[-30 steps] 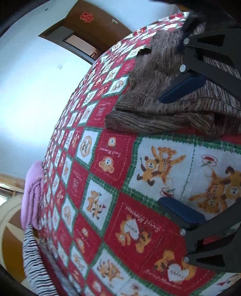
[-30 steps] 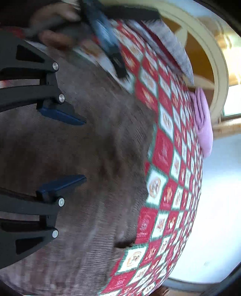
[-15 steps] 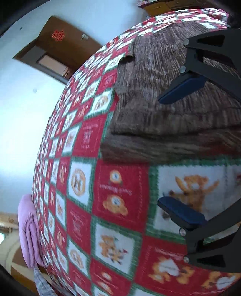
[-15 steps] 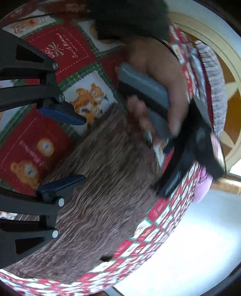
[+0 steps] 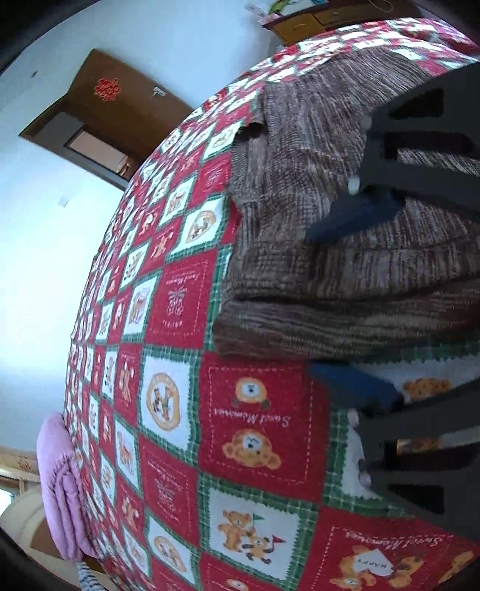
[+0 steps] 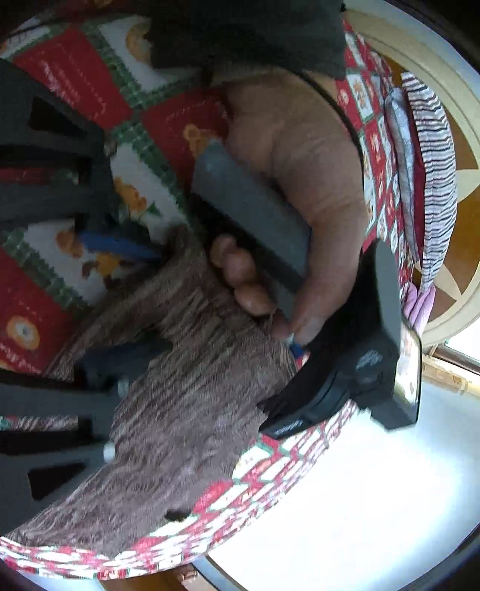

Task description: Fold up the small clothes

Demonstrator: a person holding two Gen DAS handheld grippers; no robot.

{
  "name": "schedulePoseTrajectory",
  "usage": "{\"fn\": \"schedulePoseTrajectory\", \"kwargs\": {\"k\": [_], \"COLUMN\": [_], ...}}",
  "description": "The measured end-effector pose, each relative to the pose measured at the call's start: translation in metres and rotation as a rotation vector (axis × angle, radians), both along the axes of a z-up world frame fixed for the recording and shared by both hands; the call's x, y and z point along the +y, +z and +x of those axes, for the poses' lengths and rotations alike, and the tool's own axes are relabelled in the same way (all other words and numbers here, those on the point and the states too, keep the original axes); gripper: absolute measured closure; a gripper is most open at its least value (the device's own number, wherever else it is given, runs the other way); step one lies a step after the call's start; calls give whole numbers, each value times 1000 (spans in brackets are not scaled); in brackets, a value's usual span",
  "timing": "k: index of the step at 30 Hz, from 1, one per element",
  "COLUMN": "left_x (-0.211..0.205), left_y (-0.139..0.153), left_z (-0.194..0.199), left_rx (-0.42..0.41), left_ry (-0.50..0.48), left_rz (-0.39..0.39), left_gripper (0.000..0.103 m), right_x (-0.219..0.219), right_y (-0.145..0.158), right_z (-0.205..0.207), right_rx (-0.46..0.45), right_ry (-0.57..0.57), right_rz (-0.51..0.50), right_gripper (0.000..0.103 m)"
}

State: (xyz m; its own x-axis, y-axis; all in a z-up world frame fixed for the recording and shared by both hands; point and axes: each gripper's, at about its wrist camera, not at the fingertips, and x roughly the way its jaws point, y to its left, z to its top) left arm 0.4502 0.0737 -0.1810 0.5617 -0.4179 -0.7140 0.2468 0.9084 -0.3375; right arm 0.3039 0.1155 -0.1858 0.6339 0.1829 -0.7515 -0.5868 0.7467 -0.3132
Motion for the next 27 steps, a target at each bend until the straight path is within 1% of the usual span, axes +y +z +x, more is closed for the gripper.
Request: {"fn": "schedulePoseTrajectory", "kwargs": {"k": [1,2,3,5,9,11,17,20,22,27], "left_x": [0,0,1,7,12,11,5,-3,-13,-43], "left_y": [0,1,0,1,7,11,35,51,64,90], "left_z": [0,0,1,2,1,0,-4,-8,-11,-15], "left_rx": [-2,-2,13,42,78,87,99,93,81,47], "left_ry": [-4,-12,-28,-11,2,8,9,0,-18,-71], "left_rz": [2,-9,-39,-72,-130,-144,-251,-298,-312,-293], "left_gripper": [55,79,87,89,90,91,91,91,91,91], "right_x": [2,3,3,-1,-27,-41,-86,-105,-122,-158], "right_y": [0,-1,-1,4,24,32,52,55,58,64], "right_z": [-2,-5,-9,-12,-17,-19,-19,-19,-19,-23], "right_rx": [2,10,10,8,6,8,30,57,72,91], "right_ry": [8,19,22,22,-10,-29,-98,-131,-155,-199], "right_rz": [1,5,8,38,142,191,339,413,463,570], "right_gripper": [89,95,97,98,99,99,99,99,99,99]}}
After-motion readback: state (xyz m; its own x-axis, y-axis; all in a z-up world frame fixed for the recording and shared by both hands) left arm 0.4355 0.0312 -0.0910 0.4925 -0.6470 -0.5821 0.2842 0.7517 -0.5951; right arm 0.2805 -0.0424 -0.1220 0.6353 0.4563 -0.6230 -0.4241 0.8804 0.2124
